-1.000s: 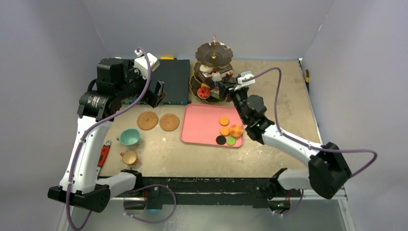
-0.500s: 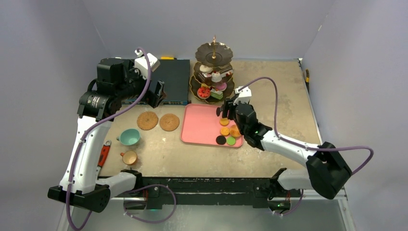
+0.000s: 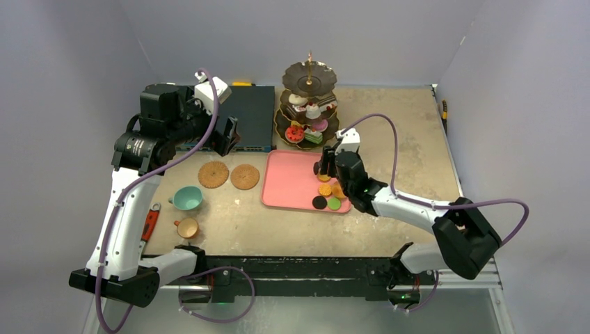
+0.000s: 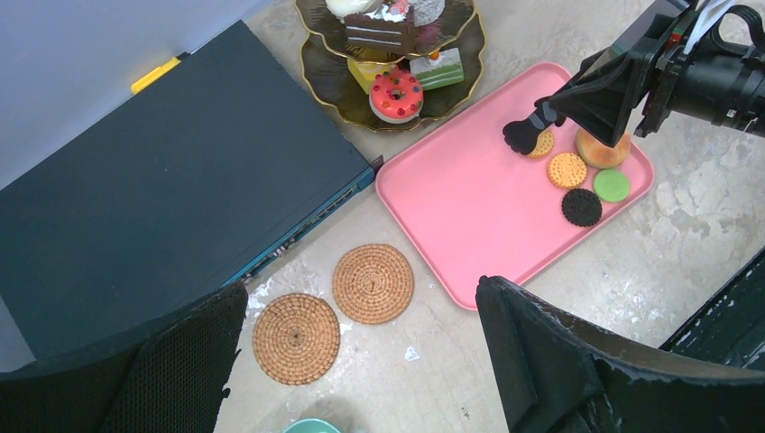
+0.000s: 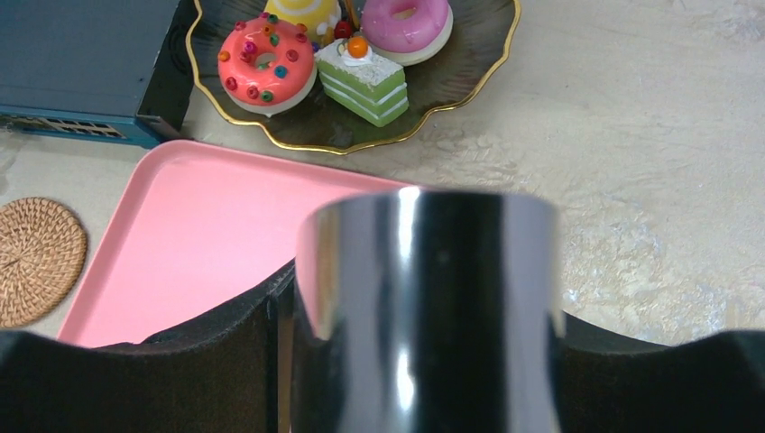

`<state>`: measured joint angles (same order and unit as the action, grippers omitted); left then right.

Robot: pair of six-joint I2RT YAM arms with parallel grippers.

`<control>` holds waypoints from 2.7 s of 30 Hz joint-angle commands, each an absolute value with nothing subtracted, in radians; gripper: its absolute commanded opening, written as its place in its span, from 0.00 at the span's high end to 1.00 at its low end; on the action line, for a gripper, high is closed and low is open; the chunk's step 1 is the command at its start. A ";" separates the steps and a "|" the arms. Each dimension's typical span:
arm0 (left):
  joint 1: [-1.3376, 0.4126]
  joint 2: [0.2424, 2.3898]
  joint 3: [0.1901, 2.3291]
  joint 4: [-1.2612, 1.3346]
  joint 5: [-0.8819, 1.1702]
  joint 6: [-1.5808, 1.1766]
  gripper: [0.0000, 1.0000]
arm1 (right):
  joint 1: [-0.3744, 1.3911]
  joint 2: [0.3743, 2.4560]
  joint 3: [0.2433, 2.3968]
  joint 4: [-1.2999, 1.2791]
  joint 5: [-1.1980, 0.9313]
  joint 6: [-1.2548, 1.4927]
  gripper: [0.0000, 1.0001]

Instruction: Serve the afternoon tea

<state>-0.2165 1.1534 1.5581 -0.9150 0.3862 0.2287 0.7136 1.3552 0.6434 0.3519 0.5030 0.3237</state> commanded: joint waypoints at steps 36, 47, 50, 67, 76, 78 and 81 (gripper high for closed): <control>-0.213 1.134 1.592 -0.911 0.384 0.247 0.01 | 0.833 1.398 0.668 0.319 0.566 0.278 0.42; -0.213 1.134 1.608 -0.915 0.378 0.247 0.01 | 0.911 1.453 0.686 0.292 0.657 0.250 0.44; -0.213 1.134 1.612 -0.920 0.377 0.247 0.01 | 0.928 1.468 0.696 0.282 0.677 0.254 0.46; -0.212 1.126 1.596 -0.926 0.377 0.247 0.01 | 0.804 1.279 1.052 0.191 0.545 0.075 0.68; -0.212 1.117 1.594 -0.928 0.380 0.251 0.01 | 0.708 1.320 1.356 0.153 0.499 -0.066 0.68; -0.213 1.113 1.592 -0.930 0.380 0.255 0.01 | 0.699 1.337 1.392 0.162 0.500 -0.086 0.68; -0.213 1.108 1.590 -0.931 0.379 0.259 0.01 | 0.689 1.373 1.431 0.187 0.500 -0.110 0.68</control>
